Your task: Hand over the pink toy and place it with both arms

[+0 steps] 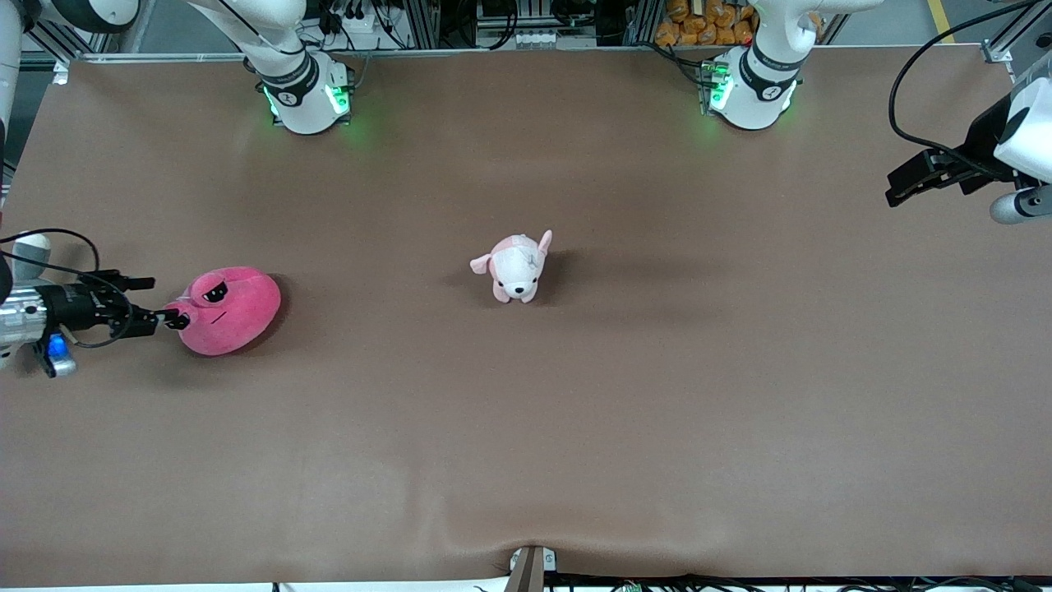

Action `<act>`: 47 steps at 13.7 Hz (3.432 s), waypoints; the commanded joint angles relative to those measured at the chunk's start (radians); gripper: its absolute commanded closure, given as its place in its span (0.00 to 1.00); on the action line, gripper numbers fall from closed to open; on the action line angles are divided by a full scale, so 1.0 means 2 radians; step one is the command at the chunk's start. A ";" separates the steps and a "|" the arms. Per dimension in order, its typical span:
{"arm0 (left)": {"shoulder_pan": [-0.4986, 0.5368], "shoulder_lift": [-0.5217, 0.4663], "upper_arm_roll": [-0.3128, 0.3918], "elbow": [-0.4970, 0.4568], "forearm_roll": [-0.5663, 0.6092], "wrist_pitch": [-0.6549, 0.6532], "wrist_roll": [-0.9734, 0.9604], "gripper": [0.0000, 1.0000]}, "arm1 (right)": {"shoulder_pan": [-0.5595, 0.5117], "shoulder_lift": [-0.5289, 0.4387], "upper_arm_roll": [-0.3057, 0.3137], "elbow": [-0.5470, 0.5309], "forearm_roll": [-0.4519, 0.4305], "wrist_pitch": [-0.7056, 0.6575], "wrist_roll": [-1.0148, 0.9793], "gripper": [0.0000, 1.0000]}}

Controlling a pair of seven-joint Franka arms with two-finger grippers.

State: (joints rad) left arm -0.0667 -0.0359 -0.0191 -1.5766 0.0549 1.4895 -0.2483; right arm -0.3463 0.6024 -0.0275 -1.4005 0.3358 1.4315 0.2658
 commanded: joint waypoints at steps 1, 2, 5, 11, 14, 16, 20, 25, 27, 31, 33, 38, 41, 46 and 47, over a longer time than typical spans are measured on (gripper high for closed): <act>-0.002 -0.003 0.001 0.002 0.003 0.003 -0.006 0.00 | 0.007 -0.015 0.006 0.034 -0.031 -0.014 -0.044 0.00; -0.003 -0.004 0.000 0.002 0.003 0.002 -0.005 0.00 | 0.014 -0.022 0.006 0.038 -0.041 -0.013 -0.073 0.00; -0.003 -0.010 -0.008 0.001 0.003 -0.004 -0.004 0.00 | 0.052 -0.050 0.005 0.035 -0.116 -0.007 -0.190 0.00; -0.003 -0.022 -0.020 0.001 0.002 -0.015 0.001 0.00 | 0.086 -0.144 0.005 -0.060 -0.141 0.046 -0.272 0.00; -0.004 -0.020 -0.022 0.001 0.002 -0.015 0.001 0.00 | 0.108 -0.224 0.005 -0.140 -0.152 0.113 -0.294 0.00; -0.003 -0.021 -0.022 0.000 0.002 -0.015 0.001 0.00 | 0.116 -0.255 0.005 -0.143 -0.154 0.115 -0.294 0.00; -0.004 -0.021 -0.022 0.012 0.002 -0.018 -0.003 0.00 | 0.132 -0.303 0.005 -0.139 -0.154 0.111 -0.286 0.00; -0.007 -0.010 -0.022 0.034 0.002 -0.024 -0.006 0.00 | 0.168 -0.320 -0.002 -0.127 -0.155 0.089 -0.206 0.00; -0.007 -0.010 -0.023 0.034 0.003 -0.031 -0.007 0.00 | 0.187 -0.329 -0.006 -0.124 -0.157 0.076 -0.158 0.00; -0.004 -0.011 -0.022 0.034 0.002 -0.032 -0.005 0.00 | 0.179 -0.332 -0.006 -0.103 -0.156 0.045 -0.143 0.00; -0.003 -0.012 -0.021 0.036 0.002 -0.042 -0.004 0.00 | 0.177 -0.332 -0.006 -0.100 -0.156 0.040 -0.110 0.00; 0.001 -0.013 -0.020 0.047 0.002 -0.057 0.001 0.00 | 0.180 -0.330 -0.011 -0.068 -0.157 0.029 -0.111 0.00; 0.000 -0.017 -0.020 0.047 0.002 -0.071 0.001 0.00 | 0.180 -0.329 -0.011 -0.068 -0.157 0.028 -0.111 0.00; 0.001 -0.017 -0.018 0.047 0.002 -0.071 0.008 0.00 | 0.172 -0.325 -0.011 -0.066 -0.157 0.030 -0.108 0.00; 0.001 -0.017 -0.017 0.047 0.002 -0.071 0.019 0.00 | 0.169 -0.325 -0.012 -0.064 -0.156 0.029 -0.111 0.00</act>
